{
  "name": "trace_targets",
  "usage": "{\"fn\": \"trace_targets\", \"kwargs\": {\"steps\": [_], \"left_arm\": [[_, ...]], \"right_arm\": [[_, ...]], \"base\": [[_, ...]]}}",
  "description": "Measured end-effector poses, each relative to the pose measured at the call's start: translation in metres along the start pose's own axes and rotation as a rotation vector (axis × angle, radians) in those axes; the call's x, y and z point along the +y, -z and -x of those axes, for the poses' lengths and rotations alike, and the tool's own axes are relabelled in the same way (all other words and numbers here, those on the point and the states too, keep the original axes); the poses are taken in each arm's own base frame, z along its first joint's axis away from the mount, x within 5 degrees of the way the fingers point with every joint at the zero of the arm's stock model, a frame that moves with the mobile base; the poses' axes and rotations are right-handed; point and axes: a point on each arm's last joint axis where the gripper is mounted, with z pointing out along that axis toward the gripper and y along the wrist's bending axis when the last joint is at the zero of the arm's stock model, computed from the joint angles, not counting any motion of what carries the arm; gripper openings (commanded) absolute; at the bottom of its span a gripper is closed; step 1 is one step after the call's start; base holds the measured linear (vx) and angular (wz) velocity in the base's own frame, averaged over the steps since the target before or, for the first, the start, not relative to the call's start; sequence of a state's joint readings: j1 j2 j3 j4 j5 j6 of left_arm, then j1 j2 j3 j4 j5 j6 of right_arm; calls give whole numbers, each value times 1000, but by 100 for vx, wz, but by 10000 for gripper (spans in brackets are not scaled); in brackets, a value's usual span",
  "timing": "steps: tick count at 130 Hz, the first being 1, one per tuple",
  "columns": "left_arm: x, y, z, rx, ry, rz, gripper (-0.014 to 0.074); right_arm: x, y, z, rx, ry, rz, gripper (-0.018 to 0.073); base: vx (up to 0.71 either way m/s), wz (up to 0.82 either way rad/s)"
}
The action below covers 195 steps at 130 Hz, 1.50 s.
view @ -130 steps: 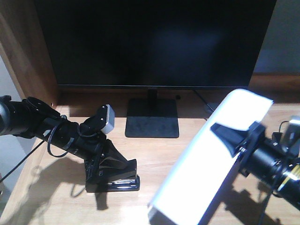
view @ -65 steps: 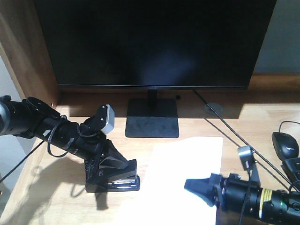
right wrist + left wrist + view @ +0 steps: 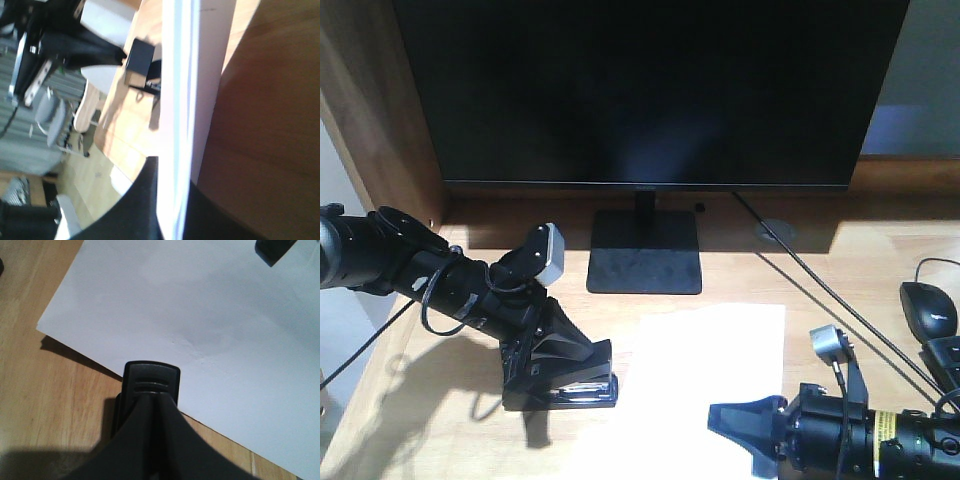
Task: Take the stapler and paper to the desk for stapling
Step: 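Swing the white paper down onto the desk with the right gripper, then slide the paper under the stapler toward the left gripper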
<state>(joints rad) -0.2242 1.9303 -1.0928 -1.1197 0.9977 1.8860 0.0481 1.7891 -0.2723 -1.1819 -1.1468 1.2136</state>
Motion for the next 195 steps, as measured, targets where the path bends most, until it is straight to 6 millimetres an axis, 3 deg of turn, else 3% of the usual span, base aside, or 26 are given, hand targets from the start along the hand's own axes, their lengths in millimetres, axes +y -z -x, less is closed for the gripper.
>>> {"fn": "trace_targets", "kwargs": {"steps": [67, 133, 195], "left_arm": [[0, 0, 0, 0, 0, 0, -6], [0, 0, 0, 0, 0, 0, -6], [0, 0, 0, 0, 0, 0, -6]], "right_arm": [[12, 4, 0, 28, 185, 37, -3], [9, 4, 10, -75, 53, 0, -3], [-11, -4, 3, -56, -51, -42, -3]], "base": [[0, 0], [0, 0], [0, 0]]}}
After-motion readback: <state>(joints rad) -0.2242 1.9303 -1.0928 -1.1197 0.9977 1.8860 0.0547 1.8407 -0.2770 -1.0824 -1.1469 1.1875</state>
